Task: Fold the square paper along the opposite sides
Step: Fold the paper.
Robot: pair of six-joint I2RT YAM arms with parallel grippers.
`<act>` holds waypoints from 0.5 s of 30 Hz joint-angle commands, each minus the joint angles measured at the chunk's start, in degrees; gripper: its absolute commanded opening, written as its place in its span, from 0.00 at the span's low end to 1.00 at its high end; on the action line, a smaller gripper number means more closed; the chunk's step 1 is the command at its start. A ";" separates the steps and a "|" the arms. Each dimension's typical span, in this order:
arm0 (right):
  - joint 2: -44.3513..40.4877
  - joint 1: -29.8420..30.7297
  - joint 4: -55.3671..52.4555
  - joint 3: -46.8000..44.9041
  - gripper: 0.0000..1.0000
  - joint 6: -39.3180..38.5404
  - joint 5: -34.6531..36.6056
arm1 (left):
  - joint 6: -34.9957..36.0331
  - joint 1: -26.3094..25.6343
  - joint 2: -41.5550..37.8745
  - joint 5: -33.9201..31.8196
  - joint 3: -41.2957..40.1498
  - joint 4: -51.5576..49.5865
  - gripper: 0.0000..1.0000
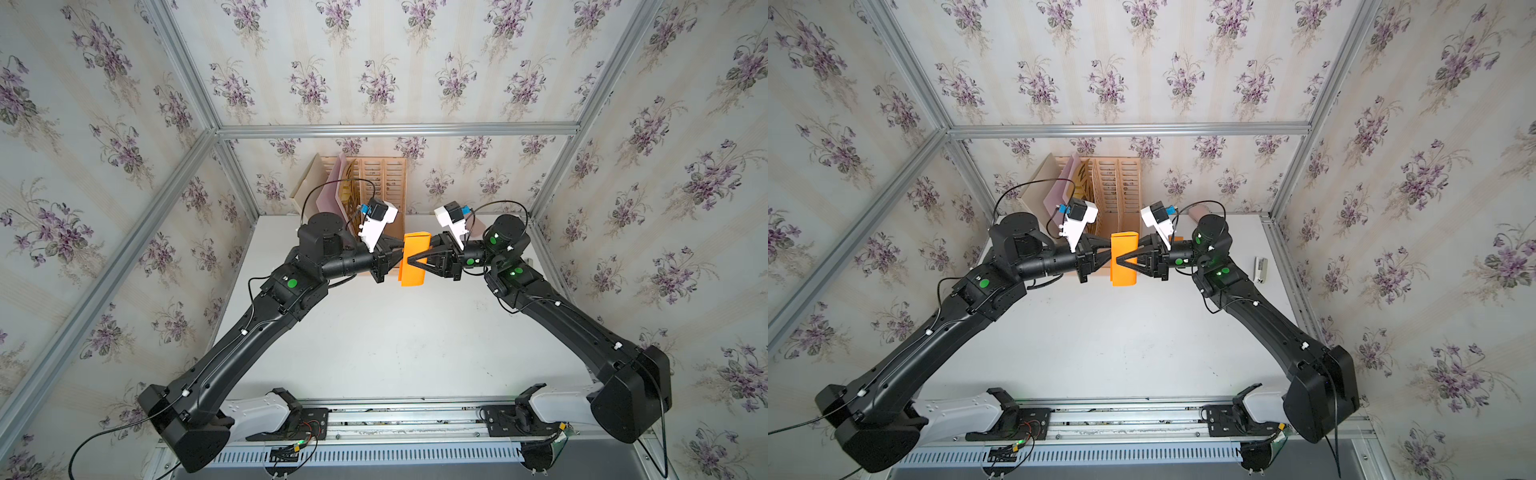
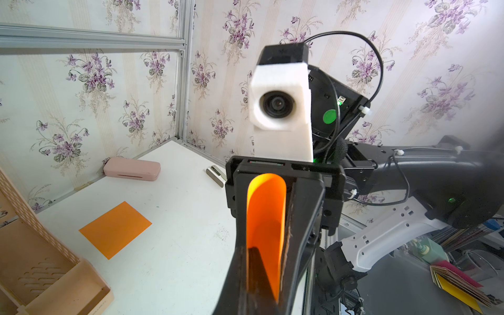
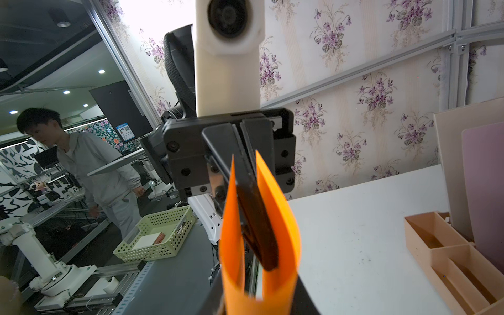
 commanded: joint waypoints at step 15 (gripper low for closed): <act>0.23 0.10 5.60 -1.04 0.28 2.24 0.25 | -0.65 0.09 -0.38 0.13 -0.65 1.92 0.00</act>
